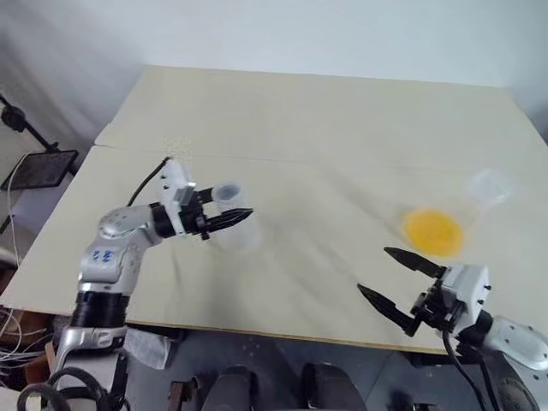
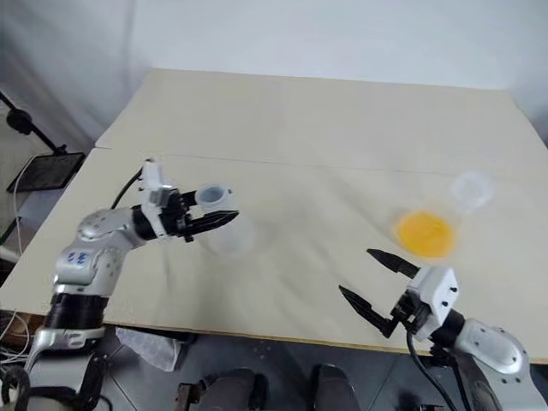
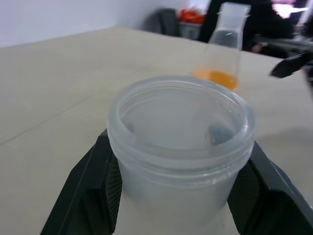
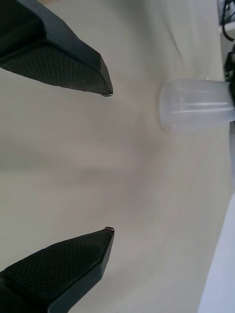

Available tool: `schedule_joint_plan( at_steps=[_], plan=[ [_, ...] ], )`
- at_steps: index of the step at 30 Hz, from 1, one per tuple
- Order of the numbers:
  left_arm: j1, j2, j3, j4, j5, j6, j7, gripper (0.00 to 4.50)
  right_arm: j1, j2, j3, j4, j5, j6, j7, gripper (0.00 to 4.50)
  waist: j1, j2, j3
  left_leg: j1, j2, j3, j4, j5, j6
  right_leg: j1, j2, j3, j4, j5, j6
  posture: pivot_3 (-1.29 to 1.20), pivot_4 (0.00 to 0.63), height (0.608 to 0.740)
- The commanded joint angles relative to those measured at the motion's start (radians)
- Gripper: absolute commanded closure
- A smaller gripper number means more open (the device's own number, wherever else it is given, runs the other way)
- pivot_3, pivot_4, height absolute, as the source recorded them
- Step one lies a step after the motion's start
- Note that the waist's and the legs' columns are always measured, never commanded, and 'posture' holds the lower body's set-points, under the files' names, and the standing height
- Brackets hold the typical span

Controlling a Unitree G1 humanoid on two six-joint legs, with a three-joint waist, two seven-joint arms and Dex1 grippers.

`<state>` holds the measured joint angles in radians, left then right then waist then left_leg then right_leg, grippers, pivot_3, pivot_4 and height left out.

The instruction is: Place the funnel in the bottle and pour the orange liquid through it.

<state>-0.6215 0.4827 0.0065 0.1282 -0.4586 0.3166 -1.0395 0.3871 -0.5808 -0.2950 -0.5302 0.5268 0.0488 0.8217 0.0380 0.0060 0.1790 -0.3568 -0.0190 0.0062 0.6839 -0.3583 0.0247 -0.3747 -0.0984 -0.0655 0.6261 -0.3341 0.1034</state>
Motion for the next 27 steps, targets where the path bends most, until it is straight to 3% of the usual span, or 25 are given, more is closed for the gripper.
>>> schedule_joint_plan(
  at_steps=[1,7,11,25,27],
  plan=[
    [-0.114,-0.087,-0.096,0.096,0.068,-0.096,-0.040,2.11,0.081,0.018,-0.082,-0.064,0.007,-0.035,-0.011,0.00,0.004,0.000,0.000,0.000,0.000,0.000,0.000,0.000,0.000,0.000,0.000,0.000,0.000,0.000,0.001,0.00,0.150,0.740],
    [-0.278,-0.274,-0.186,0.380,0.197,-0.306,-0.029,2.11,0.198,0.077,-0.112,-0.099,-0.020,-0.071,-0.043,0.00,-0.004,-0.002,0.001,-0.001,-0.001,0.004,0.000,0.000,0.002,-0.001,0.003,0.000,-0.001,0.000,0.003,0.00,0.150,0.740],
    [-0.327,-0.331,-0.184,0.505,0.243,-0.382,-0.005,2.11,0.214,0.098,-0.105,-0.123,-0.033,-0.072,-0.070,0.00,-0.018,-0.002,0.001,0.000,-0.001,0.006,0.000,0.001,0.002,-0.001,0.002,0.001,-0.001,0.000,0.004,0.00,0.150,0.740],
    [-0.348,-0.339,-0.154,0.560,0.254,-0.392,-0.038,2.11,0.257,0.136,-0.091,-0.177,-0.054,-0.072,-0.110,0.00,-0.012,-0.002,0.001,0.000,0.000,0.006,-0.001,0.002,0.000,-0.001,0.001,0.002,-0.001,0.000,0.004,0.00,0.150,0.740],
    [-0.345,-0.340,-0.148,0.554,0.250,-0.380,-0.042,1.36,0.247,0.134,-0.087,-0.180,-0.054,-0.066,-0.116,0.00,-0.012,-0.002,0.001,0.000,0.000,0.006,-0.001,0.002,0.000,-0.001,0.001,0.002,-0.001,0.000,0.004,0.00,0.150,0.740]
  ],
)
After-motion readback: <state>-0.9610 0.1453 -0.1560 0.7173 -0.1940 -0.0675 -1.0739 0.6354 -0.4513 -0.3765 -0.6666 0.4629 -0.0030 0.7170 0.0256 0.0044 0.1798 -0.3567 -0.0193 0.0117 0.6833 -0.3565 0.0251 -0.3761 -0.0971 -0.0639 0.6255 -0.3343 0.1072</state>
